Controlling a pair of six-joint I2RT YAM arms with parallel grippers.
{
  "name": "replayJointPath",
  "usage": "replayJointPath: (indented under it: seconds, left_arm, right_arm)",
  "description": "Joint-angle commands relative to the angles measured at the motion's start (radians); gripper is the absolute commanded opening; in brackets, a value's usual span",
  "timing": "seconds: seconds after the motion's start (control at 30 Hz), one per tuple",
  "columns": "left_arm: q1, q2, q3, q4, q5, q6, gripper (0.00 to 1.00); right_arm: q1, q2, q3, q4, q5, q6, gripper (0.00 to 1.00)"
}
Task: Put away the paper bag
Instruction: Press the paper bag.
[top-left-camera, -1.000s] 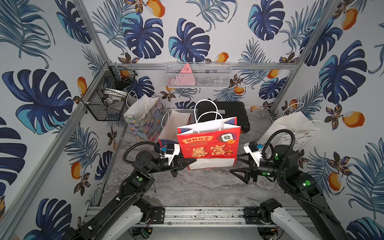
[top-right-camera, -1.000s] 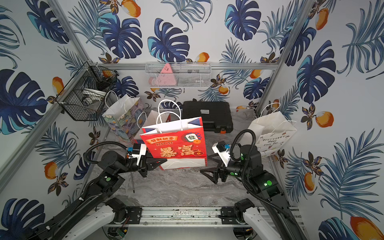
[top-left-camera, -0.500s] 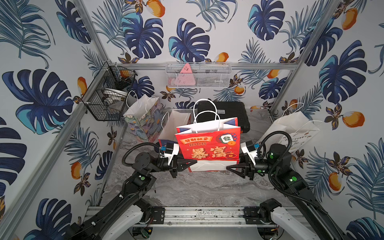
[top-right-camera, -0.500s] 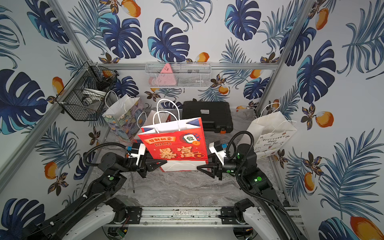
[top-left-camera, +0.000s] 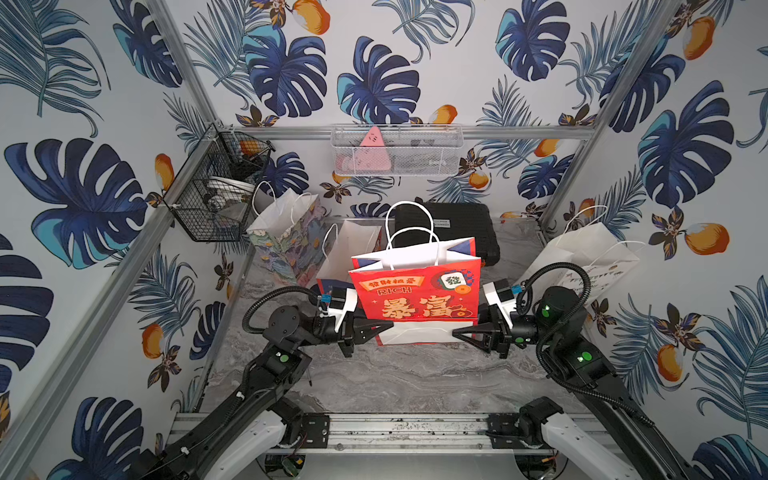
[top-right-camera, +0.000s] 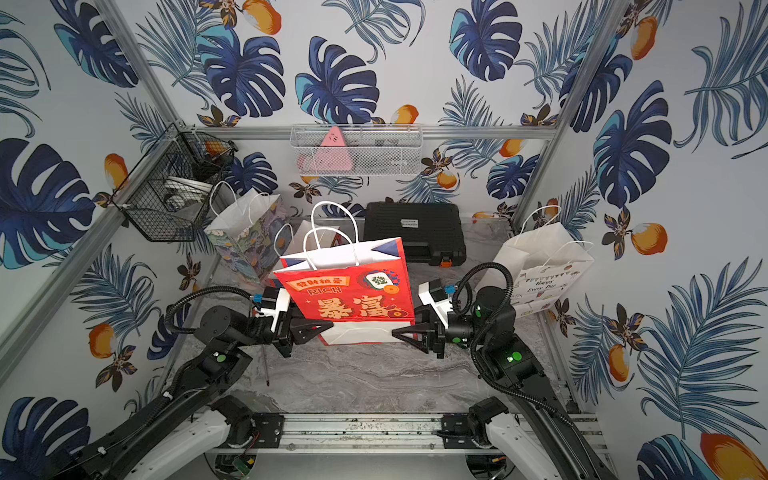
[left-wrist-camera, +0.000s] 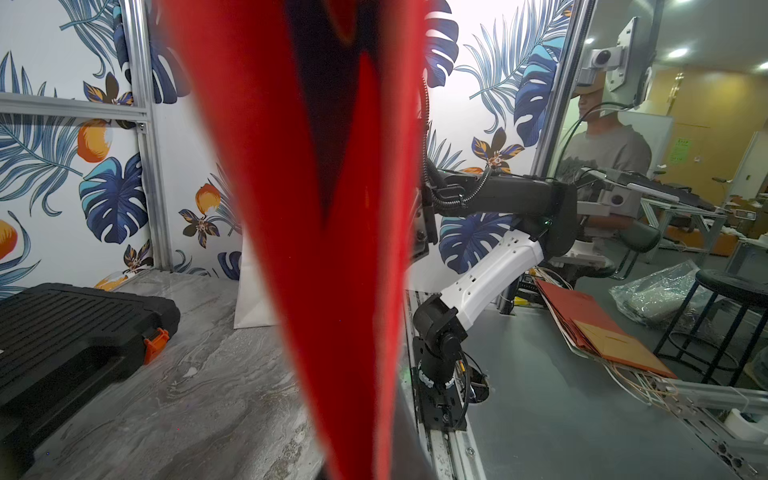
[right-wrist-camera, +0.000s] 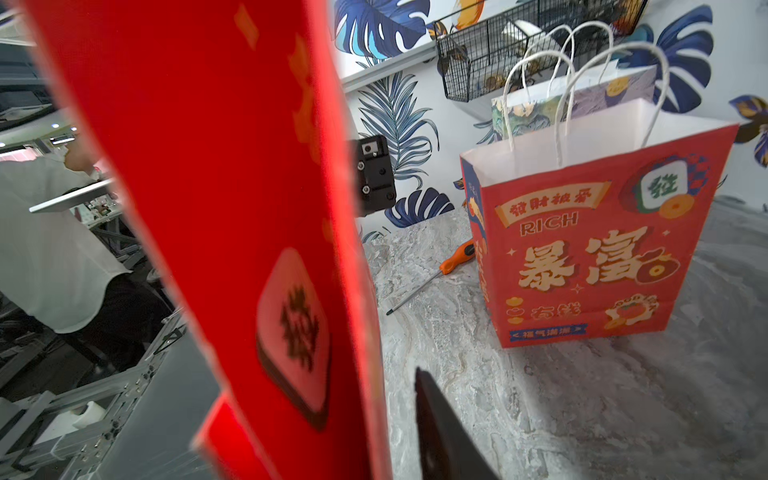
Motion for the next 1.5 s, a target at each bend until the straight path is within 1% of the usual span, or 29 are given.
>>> replayJointPath:
  seconds: [0.0, 0.03, 0.1, 0.13, 0.17, 0.3, 0.33, 0.37, 0.4, 0.43, 0.47, 0.5, 0.6, 0.63, 0.77, 0.83, 0.87, 0.9, 0.97, 1.03, 1.13, 1.17, 1.23, 1.27, 1.3, 1.33, 1.37, 1.4, 1.47]
  left_arm:
    - [-0.001, -0.001, -0.002, -0.009, 0.016, 0.014, 0.0]
    - [-0.001, 0.0, -0.002, -0.007, 0.02, 0.011, 0.0]
    - [0.0, 0.006, -0.008, 0.007, 0.025, 0.002, 0.0]
    - [-0.001, 0.007, -0.011, 0.015, 0.027, -0.002, 0.0]
    - [-0.001, 0.008, -0.013, 0.019, 0.029, -0.003, 0.0]
    - [0.0, 0.012, -0.013, 0.012, 0.031, 0.004, 0.0]
    - [0.0, 0.01, -0.013, 0.002, 0.032, 0.009, 0.0]
    - [-0.001, 0.009, -0.011, -0.011, 0.032, 0.018, 0.0]
    - [0.001, 0.007, -0.011, -0.023, 0.031, 0.026, 0.0]
    - [0.001, 0.006, -0.01, -0.04, 0.031, 0.039, 0.0]
    - [0.0, 0.004, -0.008, -0.063, 0.03, 0.052, 0.0]
    - [-0.001, 0.004, -0.007, -0.082, 0.028, 0.063, 0.0]
    - [0.0, 0.002, -0.009, -0.111, 0.029, 0.075, 0.0]
    - [0.0, 0.002, -0.013, -0.105, 0.03, 0.071, 0.0]
    - [0.0, -0.003, -0.018, -0.112, 0.029, 0.08, 0.0]
    - [0.001, -0.004, -0.016, -0.143, 0.028, 0.1, 0.0]
    - [-0.001, -0.003, -0.016, -0.154, 0.025, 0.107, 0.0]
    - [0.0, -0.001, -0.016, -0.166, 0.024, 0.114, 0.0]
    - [-0.001, 0.001, -0.018, -0.186, 0.023, 0.124, 0.0]
    - [0.001, 0.001, -0.021, -0.213, 0.023, 0.142, 0.0]
    - [-0.001, 0.0, -0.02, -0.26, 0.019, 0.17, 0.0]
    - [0.0, -0.001, -0.021, -0.27, 0.019, 0.178, 0.0]
    - [-0.001, -0.002, -0.023, -0.289, 0.016, 0.19, 0.0]
    - [-0.001, -0.002, -0.024, -0.294, 0.016, 0.194, 0.0]
    - [0.0, -0.002, -0.025, -0.3, 0.014, 0.199, 0.0]
    - [0.0, 0.0, -0.027, -0.306, 0.014, 0.201, 0.0]
    - [-0.001, 0.0, -0.029, -0.311, 0.014, 0.205, 0.0]
    - [0.0, 0.001, -0.031, -0.314, 0.013, 0.207, 0.0]
    - [0.0, 0.002, -0.035, -0.318, 0.014, 0.208, 0.0]
  right_arm:
    - [0.001, 0.003, 0.013, 0.079, 0.005, 0.019, 0.36]
    - [0.001, 0.007, 0.017, 0.089, -0.002, 0.028, 0.31]
    - [0.001, 0.014, 0.019, 0.106, -0.013, 0.043, 0.17]
    - [0.001, 0.017, 0.021, 0.11, -0.016, 0.047, 0.07]
    - [0.001, 0.018, 0.021, 0.111, -0.017, 0.048, 0.0]
    - [0.002, 0.01, 0.017, 0.125, -0.019, 0.059, 0.0]
    - [0.002, 0.008, 0.018, 0.128, -0.01, 0.061, 0.07]
    - [0.002, 0.005, 0.021, 0.128, -0.001, 0.063, 0.24]
    - [0.002, 0.004, 0.022, 0.129, 0.007, 0.065, 0.3]
    - [0.002, 0.003, 0.025, 0.131, 0.01, 0.066, 0.31]
    - [0.002, 0.007, 0.03, 0.133, 0.013, 0.067, 0.31]
    - [0.002, 0.008, 0.035, 0.133, 0.014, 0.067, 0.28]
    - [0.002, 0.02, 0.043, 0.14, 0.007, 0.076, 0.02]
    - [0.002, 0.021, 0.041, 0.145, 0.004, 0.079, 0.0]
    - [0.002, 0.019, 0.034, 0.163, 0.018, 0.094, 0.0]
    - [0.002, 0.017, 0.039, 0.16, 0.04, 0.098, 0.17]
    - [0.002, 0.018, 0.042, 0.162, 0.045, 0.1, 0.21]
    - [0.002, 0.02, 0.044, 0.166, 0.054, 0.104, 0.23]
    - [0.002, 0.022, 0.047, 0.178, 0.061, 0.114, 0.2]
    - [0.002, 0.023, 0.045, 0.206, 0.054, 0.13, 0.0]
    - [0.002, 0.023, 0.041, 0.235, 0.057, 0.151, 0.0]
    - [0.002, 0.024, 0.041, 0.237, 0.062, 0.154, 0.03]
    - [0.002, 0.024, 0.038, 0.244, 0.069, 0.159, 0.21]
    - [0.002, 0.023, 0.041, 0.248, 0.073, 0.163, 0.23]
    - [0.002, 0.022, 0.041, 0.254, 0.078, 0.167, 0.24]
    - [0.002, 0.023, 0.039, 0.265, 0.078, 0.173, 0.2]
    - [0.002, 0.025, 0.037, 0.278, 0.074, 0.178, 0.13]
    - [0.002, 0.026, 0.034, 0.294, 0.072, 0.188, 0.01]
    - [0.002, 0.028, 0.032, 0.316, 0.073, 0.202, 0.0]
